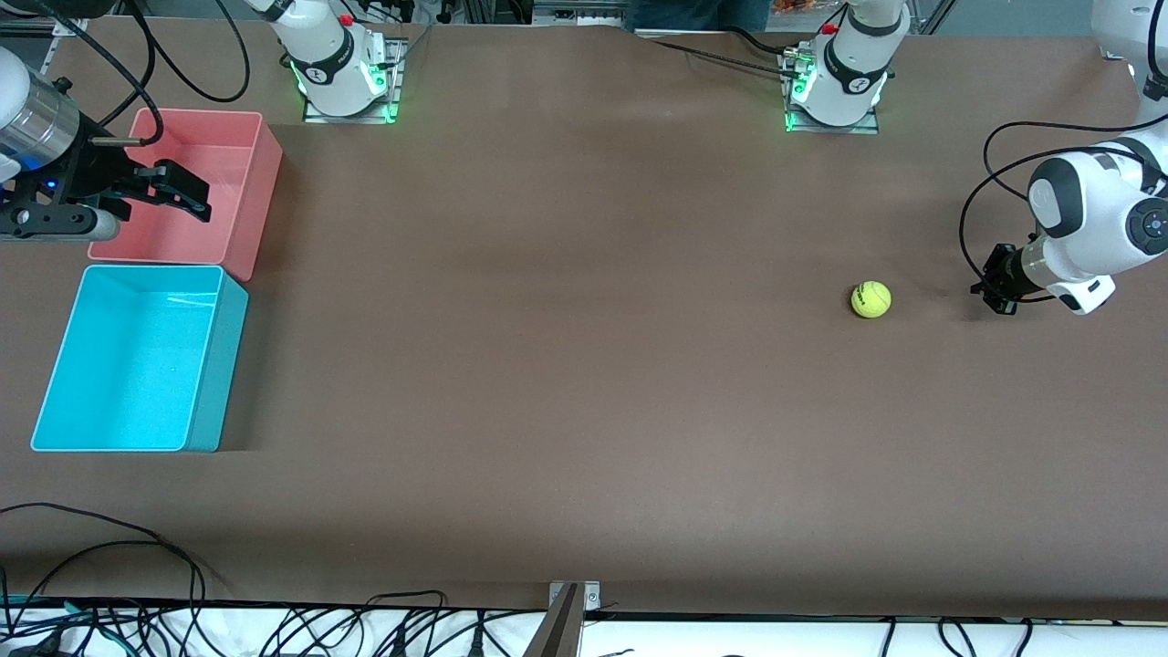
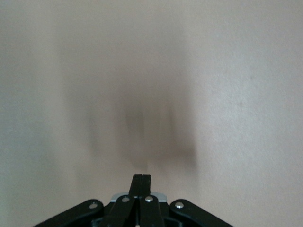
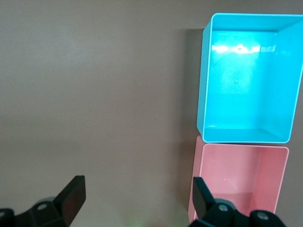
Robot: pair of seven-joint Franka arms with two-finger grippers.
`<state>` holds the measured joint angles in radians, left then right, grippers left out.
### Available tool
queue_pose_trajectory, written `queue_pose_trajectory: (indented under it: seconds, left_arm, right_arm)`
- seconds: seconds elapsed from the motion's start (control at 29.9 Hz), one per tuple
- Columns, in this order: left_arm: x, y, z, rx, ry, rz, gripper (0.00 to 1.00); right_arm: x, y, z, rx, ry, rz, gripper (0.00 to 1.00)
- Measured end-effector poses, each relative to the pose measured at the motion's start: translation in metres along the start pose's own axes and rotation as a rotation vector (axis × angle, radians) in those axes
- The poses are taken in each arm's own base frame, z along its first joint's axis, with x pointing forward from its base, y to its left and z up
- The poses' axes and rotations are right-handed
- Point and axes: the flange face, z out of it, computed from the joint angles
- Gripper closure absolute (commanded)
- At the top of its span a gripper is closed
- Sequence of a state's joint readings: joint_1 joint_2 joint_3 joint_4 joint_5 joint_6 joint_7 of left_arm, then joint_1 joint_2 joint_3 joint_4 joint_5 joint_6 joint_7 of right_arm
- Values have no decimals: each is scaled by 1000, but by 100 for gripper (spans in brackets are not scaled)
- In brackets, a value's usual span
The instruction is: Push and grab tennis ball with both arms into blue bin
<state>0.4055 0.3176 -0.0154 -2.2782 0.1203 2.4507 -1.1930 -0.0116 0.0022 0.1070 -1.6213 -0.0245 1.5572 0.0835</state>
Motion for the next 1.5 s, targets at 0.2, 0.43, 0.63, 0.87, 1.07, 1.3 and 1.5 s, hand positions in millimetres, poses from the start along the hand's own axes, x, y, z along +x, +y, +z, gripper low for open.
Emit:
queue_pose_trajectory:
  seconds: [0.2,0.43,0.63,0.87,1.07,1.3,1.5]
  left_arm:
    - [-76,17,9,18,-32,-8,100]
    - [-199,29,8,31,-57,-53,100]
    - [-226,30,-6,23,-48,-69,100]
    - [-193,36,-24,6,-44,-15,100]
    - [-153,56,-73,-41,-27,92,100]
    - [-141,83,-138,-89,3,271,100]
    - [-134,96,-183,-99,25,494,100]
  right_arm:
    - [0,0,0,0,0,0,0]
    - [0,0,0,0,0,0,0]
    - [0,0,0,0,0,0,0]
    - [0,0,0,0,0,0,0]
    - [0,0,0,0,0,0,0]
    - [0,0,0,0,0,0,0]
    - [0,0,0,0,0,0,0]
